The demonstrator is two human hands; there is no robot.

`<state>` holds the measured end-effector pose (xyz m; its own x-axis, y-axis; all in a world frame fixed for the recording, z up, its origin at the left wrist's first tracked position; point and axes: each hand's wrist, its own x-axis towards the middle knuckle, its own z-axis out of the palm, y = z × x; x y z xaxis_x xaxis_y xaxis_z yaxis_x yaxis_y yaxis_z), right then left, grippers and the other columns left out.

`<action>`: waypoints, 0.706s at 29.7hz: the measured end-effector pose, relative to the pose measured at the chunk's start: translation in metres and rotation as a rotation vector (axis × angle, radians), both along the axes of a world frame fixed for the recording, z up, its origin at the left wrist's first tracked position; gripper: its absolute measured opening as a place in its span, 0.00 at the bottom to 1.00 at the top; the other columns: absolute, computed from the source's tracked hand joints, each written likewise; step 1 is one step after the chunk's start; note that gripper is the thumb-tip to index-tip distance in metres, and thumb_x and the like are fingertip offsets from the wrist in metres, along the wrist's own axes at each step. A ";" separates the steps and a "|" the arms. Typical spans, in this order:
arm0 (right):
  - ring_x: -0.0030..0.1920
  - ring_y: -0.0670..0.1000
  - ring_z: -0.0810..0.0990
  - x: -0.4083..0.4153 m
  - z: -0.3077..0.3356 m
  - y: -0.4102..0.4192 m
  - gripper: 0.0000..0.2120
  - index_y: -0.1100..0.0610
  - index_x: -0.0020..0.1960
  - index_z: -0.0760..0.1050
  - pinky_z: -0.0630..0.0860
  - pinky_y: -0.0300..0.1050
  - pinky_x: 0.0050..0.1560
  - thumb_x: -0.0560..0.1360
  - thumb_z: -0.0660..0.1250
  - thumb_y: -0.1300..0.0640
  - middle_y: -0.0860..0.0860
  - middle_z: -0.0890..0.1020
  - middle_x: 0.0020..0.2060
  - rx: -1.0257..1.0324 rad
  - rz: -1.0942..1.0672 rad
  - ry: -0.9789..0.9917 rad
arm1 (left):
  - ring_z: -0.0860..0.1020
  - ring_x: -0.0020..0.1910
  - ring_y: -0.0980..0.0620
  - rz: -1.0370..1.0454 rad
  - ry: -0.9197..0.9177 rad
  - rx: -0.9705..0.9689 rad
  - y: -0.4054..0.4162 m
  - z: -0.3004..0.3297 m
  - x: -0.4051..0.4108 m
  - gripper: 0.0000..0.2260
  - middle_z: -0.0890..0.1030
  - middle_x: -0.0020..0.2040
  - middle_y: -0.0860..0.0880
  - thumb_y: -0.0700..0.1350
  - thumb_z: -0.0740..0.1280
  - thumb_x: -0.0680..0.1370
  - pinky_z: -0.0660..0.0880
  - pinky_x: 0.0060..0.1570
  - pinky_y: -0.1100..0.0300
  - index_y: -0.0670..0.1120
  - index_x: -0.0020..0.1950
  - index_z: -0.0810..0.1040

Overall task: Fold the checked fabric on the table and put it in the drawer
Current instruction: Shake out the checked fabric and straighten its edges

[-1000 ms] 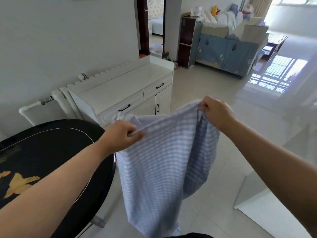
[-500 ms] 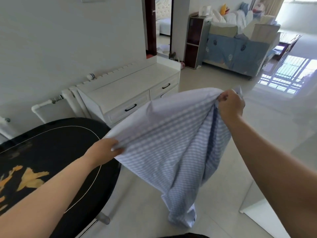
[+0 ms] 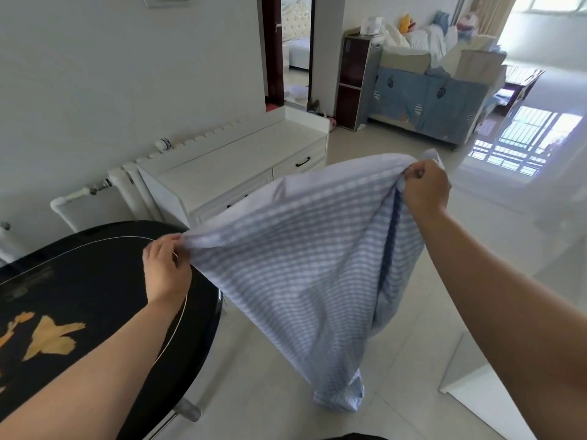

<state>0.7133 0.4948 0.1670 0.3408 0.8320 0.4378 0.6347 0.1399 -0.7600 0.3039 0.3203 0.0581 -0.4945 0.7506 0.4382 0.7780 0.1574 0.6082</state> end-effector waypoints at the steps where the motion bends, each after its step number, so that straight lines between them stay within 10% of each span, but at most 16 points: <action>1: 0.43 0.53 0.74 0.002 0.002 0.003 0.08 0.61 0.45 0.77 0.61 0.36 0.37 0.75 0.59 0.65 0.56 0.80 0.45 -0.029 -0.014 -0.030 | 0.72 0.58 0.40 -0.028 0.124 0.098 0.002 0.011 0.004 0.08 0.80 0.56 0.43 0.35 0.67 0.74 0.66 0.58 0.48 0.40 0.53 0.80; 6: 0.40 0.56 0.72 -0.010 0.001 0.008 0.09 0.58 0.44 0.76 0.62 0.42 0.36 0.75 0.57 0.63 0.57 0.80 0.43 -0.138 0.031 -0.140 | 0.78 0.38 0.44 -0.557 0.701 0.181 0.028 0.079 0.048 0.09 0.80 0.35 0.48 0.46 0.63 0.74 0.65 0.48 0.53 0.43 0.44 0.81; 10: 0.46 0.57 0.76 -0.009 0.007 0.012 0.09 0.54 0.44 0.73 0.68 0.44 0.42 0.74 0.57 0.65 0.54 0.77 0.43 -0.125 0.059 -0.077 | 0.76 0.34 0.48 -0.524 0.243 -0.172 0.043 0.093 0.050 0.07 0.77 0.36 0.52 0.50 0.63 0.79 0.67 0.37 0.57 0.47 0.50 0.73; 15: 0.47 0.59 0.76 0.025 0.015 0.018 0.09 0.55 0.46 0.72 0.68 0.46 0.44 0.73 0.57 0.66 0.57 0.79 0.46 -0.143 -0.060 -0.133 | 0.78 0.47 0.44 -0.330 0.388 -0.618 0.032 0.097 -0.037 0.18 0.78 0.44 0.49 0.62 0.58 0.77 0.71 0.44 0.53 0.49 0.46 0.78; 21: 0.47 0.59 0.76 0.027 0.007 0.025 0.07 0.55 0.47 0.73 0.66 0.45 0.45 0.76 0.57 0.63 0.60 0.80 0.47 -0.163 -0.070 -0.117 | 0.76 0.44 0.40 -0.562 0.725 -0.211 0.025 0.104 -0.041 0.08 0.80 0.39 0.44 0.44 0.71 0.73 0.74 0.43 0.45 0.38 0.41 0.83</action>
